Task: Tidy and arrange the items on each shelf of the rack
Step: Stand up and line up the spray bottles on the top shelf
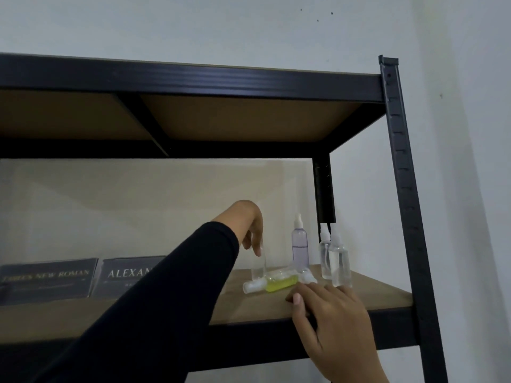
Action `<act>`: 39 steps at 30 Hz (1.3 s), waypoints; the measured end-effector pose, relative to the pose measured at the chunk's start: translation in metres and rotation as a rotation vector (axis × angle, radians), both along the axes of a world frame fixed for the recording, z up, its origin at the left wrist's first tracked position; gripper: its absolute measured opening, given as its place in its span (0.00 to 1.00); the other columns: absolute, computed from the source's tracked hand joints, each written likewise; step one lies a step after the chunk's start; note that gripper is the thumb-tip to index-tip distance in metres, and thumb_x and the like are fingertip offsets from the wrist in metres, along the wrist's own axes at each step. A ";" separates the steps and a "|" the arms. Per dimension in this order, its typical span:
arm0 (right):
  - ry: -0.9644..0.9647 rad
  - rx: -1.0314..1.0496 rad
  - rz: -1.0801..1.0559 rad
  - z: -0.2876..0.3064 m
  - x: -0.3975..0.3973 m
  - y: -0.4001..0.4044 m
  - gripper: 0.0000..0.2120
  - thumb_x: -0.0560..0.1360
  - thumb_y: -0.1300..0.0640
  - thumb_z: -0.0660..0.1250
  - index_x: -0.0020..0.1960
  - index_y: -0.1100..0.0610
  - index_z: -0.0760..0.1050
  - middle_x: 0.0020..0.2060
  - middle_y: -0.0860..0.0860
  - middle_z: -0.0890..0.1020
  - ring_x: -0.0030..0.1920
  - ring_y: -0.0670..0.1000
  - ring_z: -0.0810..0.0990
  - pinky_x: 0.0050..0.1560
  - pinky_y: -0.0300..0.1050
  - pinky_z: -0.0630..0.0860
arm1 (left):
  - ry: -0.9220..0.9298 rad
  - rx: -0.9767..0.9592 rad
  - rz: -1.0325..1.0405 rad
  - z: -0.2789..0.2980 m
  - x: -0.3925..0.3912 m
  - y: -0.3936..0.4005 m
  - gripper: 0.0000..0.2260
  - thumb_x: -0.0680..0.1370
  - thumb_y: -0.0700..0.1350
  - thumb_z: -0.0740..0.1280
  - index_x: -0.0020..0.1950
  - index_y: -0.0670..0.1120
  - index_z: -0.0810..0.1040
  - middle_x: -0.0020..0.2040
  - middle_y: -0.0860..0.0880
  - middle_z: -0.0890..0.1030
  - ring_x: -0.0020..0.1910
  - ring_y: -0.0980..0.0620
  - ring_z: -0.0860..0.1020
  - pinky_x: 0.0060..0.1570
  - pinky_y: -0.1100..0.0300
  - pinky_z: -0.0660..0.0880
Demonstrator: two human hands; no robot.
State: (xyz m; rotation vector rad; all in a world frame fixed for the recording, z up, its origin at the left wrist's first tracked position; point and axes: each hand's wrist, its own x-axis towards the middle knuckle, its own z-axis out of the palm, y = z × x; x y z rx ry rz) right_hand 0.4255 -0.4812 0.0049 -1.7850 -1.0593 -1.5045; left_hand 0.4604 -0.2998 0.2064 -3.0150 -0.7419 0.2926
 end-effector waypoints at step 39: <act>0.013 0.023 -0.014 0.000 -0.004 0.000 0.18 0.80 0.52 0.54 0.37 0.53 0.76 0.28 0.45 0.76 0.30 0.45 0.71 0.36 0.47 0.70 | -0.494 0.131 -0.331 -0.019 -0.106 -0.012 0.15 0.71 0.53 0.74 0.50 0.45 0.83 0.44 0.54 0.83 0.40 0.57 0.78 0.48 0.58 0.75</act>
